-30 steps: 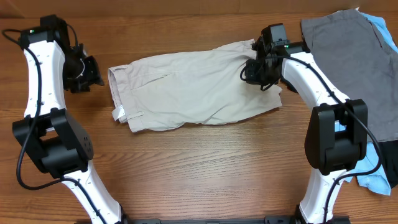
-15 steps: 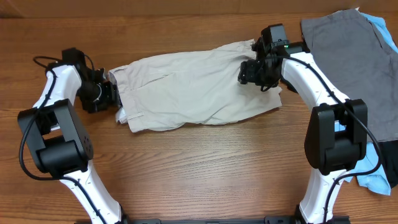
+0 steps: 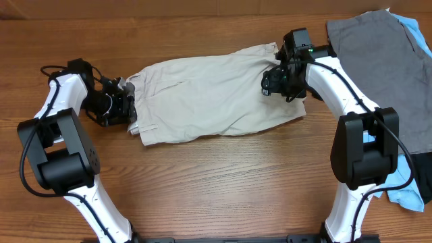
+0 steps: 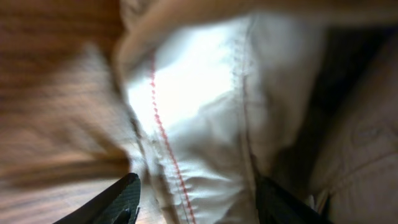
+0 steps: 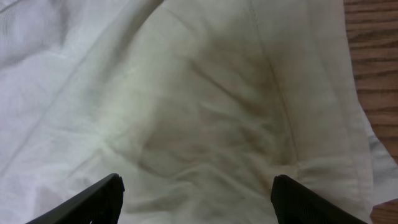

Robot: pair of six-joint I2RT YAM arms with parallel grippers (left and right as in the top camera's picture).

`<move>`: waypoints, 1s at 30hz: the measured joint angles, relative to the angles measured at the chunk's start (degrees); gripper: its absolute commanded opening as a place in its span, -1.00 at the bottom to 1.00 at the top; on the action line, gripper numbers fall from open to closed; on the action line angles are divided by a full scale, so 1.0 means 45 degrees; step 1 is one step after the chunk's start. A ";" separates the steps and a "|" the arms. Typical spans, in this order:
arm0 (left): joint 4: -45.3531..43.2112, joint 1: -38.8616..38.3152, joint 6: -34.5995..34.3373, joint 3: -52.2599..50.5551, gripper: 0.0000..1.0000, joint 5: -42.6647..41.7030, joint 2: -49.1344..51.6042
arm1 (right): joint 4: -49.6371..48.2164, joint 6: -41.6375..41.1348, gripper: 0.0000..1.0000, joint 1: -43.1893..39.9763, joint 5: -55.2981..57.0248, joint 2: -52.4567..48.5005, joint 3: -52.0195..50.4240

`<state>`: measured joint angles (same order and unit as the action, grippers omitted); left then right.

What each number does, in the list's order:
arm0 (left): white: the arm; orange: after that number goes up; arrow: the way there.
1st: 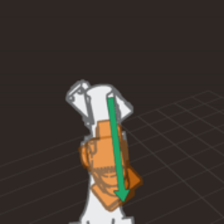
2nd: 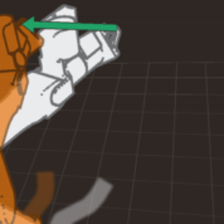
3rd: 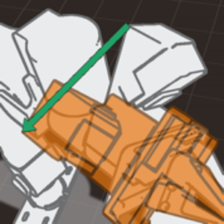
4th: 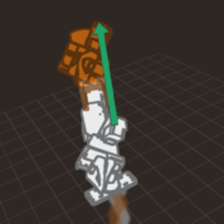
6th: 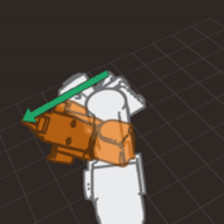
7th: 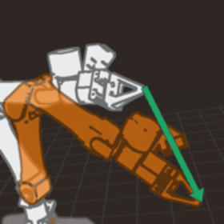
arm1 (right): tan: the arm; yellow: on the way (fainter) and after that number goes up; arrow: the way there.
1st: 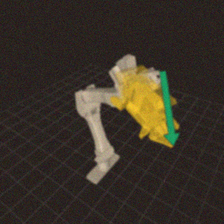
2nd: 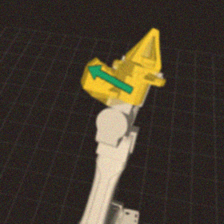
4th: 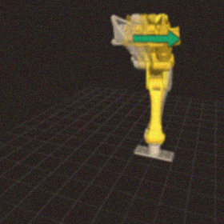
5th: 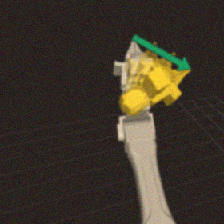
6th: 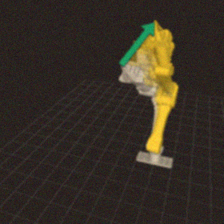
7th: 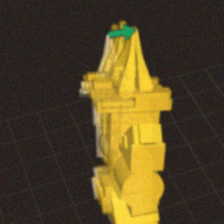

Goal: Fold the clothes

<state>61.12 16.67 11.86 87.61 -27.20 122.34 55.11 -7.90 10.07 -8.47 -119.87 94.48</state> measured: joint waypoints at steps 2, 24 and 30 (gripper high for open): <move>0.0141 0.0083 0.0291 0.0010 0.28 -0.0146 -0.0160 | 0.0073 0.0010 0.62 -0.0010 0.0029 0.0000 0.0000; -0.1010 0.1821 0.3487 -0.0034 0.30 -0.2900 -0.1355 | 0.0583 0.0015 0.64 -0.0053 0.0078 0.0000 0.0000; -0.2336 0.1797 0.3662 -0.1248 0.33 -0.3269 -0.1355 | 0.0646 0.0015 0.65 -0.0053 0.0083 0.0000 0.0000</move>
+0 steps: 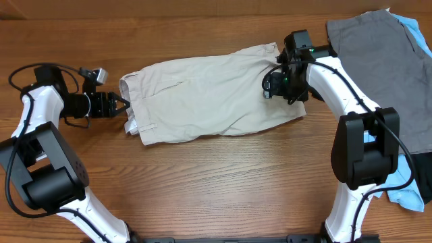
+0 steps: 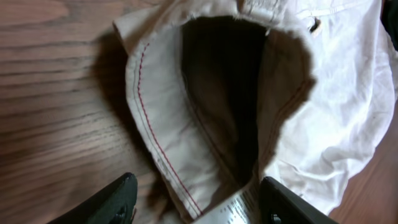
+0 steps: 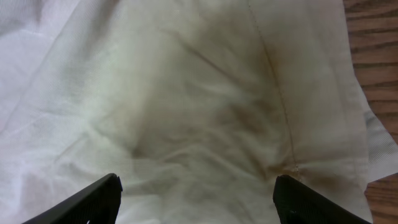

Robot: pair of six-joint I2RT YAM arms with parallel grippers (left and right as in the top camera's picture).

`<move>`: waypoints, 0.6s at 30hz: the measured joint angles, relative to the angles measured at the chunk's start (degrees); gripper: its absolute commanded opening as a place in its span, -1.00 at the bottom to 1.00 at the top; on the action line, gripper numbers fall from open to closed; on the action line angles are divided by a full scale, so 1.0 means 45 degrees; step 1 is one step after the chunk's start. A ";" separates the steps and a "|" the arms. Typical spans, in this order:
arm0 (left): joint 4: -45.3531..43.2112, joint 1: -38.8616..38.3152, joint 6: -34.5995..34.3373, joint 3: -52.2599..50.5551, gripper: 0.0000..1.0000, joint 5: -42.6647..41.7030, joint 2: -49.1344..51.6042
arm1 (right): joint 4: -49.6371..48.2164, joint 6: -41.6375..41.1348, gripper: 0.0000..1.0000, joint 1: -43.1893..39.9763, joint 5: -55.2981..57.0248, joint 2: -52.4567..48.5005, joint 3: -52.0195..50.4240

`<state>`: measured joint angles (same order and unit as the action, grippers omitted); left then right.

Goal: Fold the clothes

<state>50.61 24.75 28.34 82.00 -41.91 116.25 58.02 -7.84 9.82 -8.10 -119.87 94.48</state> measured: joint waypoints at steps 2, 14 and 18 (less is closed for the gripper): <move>-0.0287 0.0000 0.0092 -0.0301 0.38 -0.0219 0.0000 | 0.0005 -0.0005 0.71 0.0000 0.0000 0.0000 0.0000; -0.0209 0.0000 0.0753 -0.0661 1.00 -0.1355 0.0000 | 0.0024 0.0039 0.75 0.0000 0.0000 0.0000 0.0000; -0.0413 0.0000 0.0753 -0.0675 1.00 -0.1277 0.0000 | 0.0019 0.0039 0.77 0.0000 0.0000 0.0000 0.0000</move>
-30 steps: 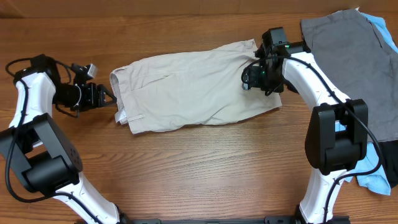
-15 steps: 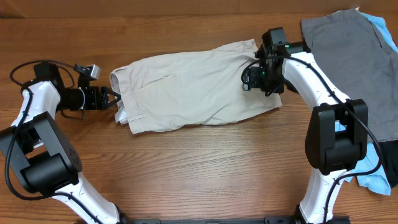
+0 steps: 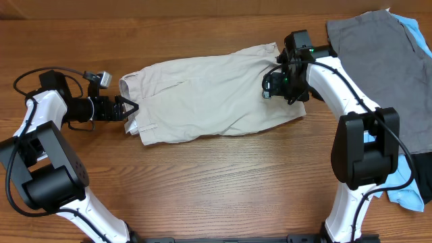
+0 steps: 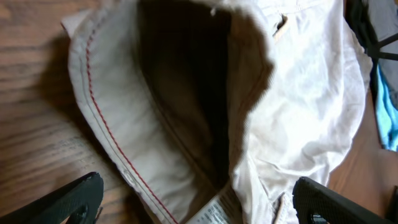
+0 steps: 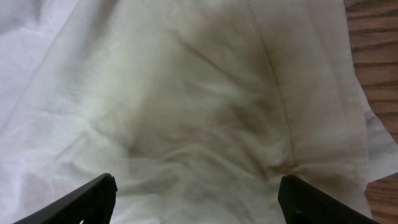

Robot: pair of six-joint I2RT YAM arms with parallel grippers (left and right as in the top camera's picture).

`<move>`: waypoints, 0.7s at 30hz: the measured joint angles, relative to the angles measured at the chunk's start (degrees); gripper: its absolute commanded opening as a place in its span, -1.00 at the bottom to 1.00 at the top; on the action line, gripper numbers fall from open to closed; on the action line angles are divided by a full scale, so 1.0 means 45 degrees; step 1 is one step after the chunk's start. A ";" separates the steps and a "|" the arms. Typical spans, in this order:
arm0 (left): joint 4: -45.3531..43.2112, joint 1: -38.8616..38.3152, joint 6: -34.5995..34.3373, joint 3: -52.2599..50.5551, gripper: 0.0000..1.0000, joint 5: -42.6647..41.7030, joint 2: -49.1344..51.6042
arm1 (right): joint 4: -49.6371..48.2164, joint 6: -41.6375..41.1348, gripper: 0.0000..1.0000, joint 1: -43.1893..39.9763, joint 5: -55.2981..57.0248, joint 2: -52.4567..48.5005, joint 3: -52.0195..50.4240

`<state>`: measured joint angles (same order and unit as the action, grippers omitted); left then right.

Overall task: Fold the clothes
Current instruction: 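Fold the left half over toward the right gripper with the left gripper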

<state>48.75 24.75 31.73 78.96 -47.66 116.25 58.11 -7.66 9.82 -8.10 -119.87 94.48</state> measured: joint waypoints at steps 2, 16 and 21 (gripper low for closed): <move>-0.0282 0.0000 -0.0005 -0.0049 1.00 0.0024 0.0000 | 0.0000 -0.0005 0.77 0.0000 0.0000 0.0000 0.0000; -0.1598 -0.0879 -0.1156 -0.0155 1.00 0.0826 0.0903 | -0.0058 -0.0005 0.78 0.0000 -0.0024 0.0000 0.0000; -0.2259 -0.1695 -0.1501 -0.0136 1.00 0.0743 0.1030 | -0.0053 0.0000 0.78 0.0000 -0.0092 0.0000 0.0000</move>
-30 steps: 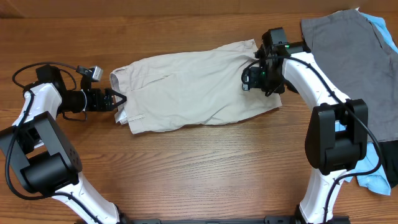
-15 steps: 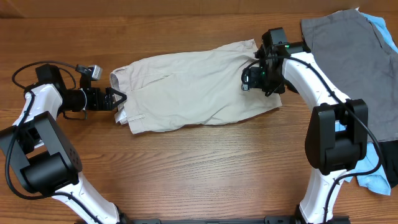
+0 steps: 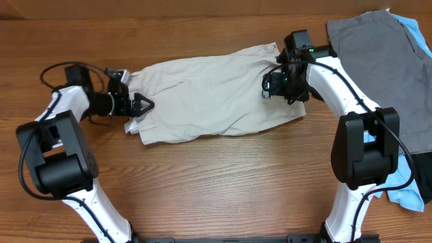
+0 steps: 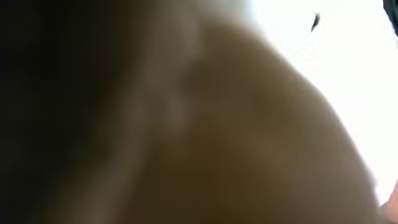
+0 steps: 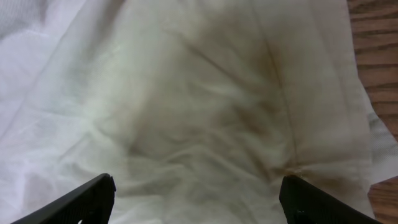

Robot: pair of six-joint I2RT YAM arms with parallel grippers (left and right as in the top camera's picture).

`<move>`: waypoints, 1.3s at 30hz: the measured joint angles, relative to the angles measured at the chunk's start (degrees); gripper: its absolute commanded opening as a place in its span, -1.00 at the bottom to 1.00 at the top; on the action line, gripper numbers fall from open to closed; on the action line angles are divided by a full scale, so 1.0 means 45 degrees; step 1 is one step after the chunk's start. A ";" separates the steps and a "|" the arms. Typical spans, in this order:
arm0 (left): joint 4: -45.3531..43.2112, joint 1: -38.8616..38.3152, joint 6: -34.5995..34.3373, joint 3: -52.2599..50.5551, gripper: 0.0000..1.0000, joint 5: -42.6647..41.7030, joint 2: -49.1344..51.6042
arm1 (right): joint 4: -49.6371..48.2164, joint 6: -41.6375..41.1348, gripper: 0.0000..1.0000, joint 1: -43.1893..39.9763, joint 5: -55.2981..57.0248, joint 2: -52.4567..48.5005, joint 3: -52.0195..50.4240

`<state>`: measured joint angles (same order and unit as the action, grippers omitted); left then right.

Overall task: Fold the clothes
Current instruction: 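Fold the left half over toward the right gripper with the left gripper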

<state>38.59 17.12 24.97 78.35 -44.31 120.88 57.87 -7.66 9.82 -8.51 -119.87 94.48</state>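
Beige shorts (image 3: 216, 94) lie spread across the wooden table, waistband to the left and leg hems to the right. My left gripper (image 3: 143, 104) is at the waistband end, its fingers spread and reaching onto the cloth. The left wrist view is filled with blurred beige cloth (image 4: 249, 124), and no fingers show in it. My right gripper (image 3: 273, 86) hovers over the right part of the shorts. In the right wrist view it (image 5: 199, 208) stands open above wrinkled pale fabric (image 5: 186, 93), gripping nothing.
A grey garment (image 3: 378, 47) lies at the back right over a light blue one (image 3: 405, 196) that reaches the right front edge. Something dark (image 3: 424, 169) sits at the right border. Bare wood (image 3: 202, 189) stretches in front of the shorts.
My left gripper has moved right, from just off the waistband onto and into it, so its camera now sees only blurred cloth. The right gripper has stayed where it was, open.
At first my left gripper was close against the waistband. Then it stood back to the left, open, looking into the waistband opening. Now it is pressed into the waistband again. My right gripper stayed open over the right end of the shorts throughout.
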 measured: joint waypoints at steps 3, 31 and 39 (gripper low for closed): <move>-0.0656 -0.0325 -0.0617 0.0078 0.86 -0.0214 0.0194 | 0.0000 -0.0005 0.79 0.0000 -0.0010 0.0000 0.0000; 0.7431 -0.0029 -0.5644 0.5688 -0.92 0.6504 -0.0539 | 0.1132 -0.0748 -0.92 0.0029 -0.3857 0.0005 0.3002; 0.9024 -0.0087 -0.5450 0.8884 -0.92 0.7247 -0.0646 | -0.0758 -0.2025 -0.92 0.0753 -0.4464 0.0005 0.1103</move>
<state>79.20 16.73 0.45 118.32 -11.70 117.97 54.46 -16.78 13.21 -28.60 -119.85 99.44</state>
